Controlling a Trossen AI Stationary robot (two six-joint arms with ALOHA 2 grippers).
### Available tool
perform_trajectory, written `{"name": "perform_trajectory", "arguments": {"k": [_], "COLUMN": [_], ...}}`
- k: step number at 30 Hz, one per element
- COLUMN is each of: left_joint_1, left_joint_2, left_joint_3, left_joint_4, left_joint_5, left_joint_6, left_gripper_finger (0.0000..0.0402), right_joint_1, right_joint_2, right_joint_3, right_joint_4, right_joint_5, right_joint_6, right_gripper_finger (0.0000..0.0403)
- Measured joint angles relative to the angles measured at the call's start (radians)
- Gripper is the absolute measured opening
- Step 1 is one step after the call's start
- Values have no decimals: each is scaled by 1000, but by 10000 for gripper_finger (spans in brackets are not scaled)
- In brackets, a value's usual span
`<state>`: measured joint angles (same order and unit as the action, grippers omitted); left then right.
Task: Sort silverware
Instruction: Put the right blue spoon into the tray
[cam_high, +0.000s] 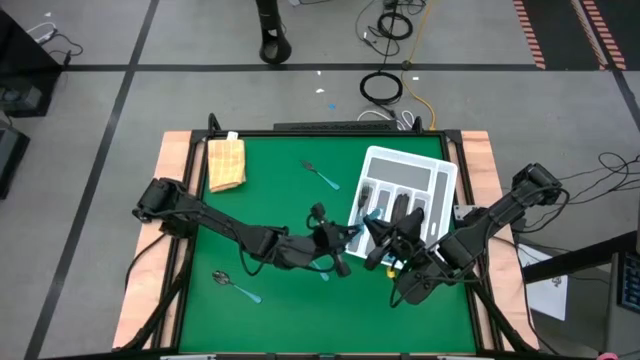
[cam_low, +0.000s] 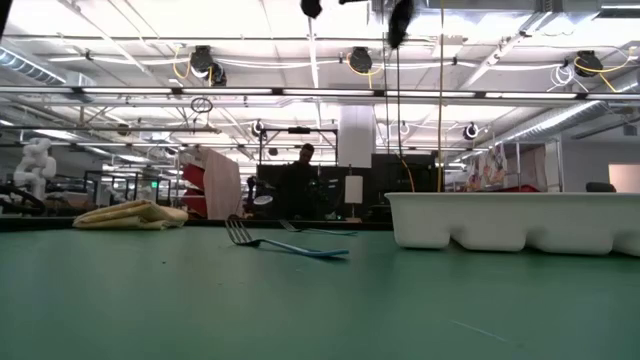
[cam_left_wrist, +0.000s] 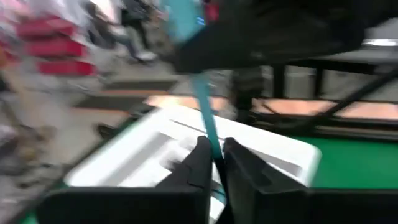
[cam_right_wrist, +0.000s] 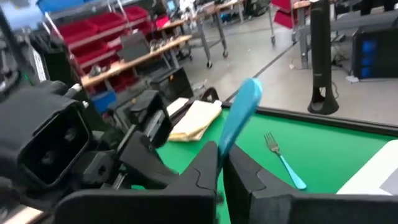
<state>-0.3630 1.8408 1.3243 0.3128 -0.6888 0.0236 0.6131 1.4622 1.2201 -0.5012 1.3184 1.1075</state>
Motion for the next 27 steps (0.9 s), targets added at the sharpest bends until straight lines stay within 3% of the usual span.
{"name": "perform_trajectory", "arguments": {"k": [2,6,11,15,19,27], "left_joint_1": [0,0,-7,-12,-19,-11], "left_joint_2": [-1,-1,-4,-14,-15,-15], "left_joint_3": [2,1,-2,-2,-2,-2], "left_joint_4": [-57,-134,-193,-295,-406,-567], "left_joint_5": [76,124,196,224,232,218], "left_joint_6": [-60,-102,-186,-215,-264,-357], "left_gripper_finger": [65,131,188,199,200,200], "right_joint_1": [-2,-4,-12,-10,32,93], "right_joint_2": [-5,-16,-18,-17,-2,54], "right_joint_3": [-1,-1,0,0,0,-83], "right_joint_4": [-11,-72,-308,-585,-791,-825], "right_joint_5": [-19,-25,-87,-205,-226,-334], "right_joint_6": [-3,-11,55,29,-230,-550], "right_gripper_finger": [1,0,0,0,0,0]}}
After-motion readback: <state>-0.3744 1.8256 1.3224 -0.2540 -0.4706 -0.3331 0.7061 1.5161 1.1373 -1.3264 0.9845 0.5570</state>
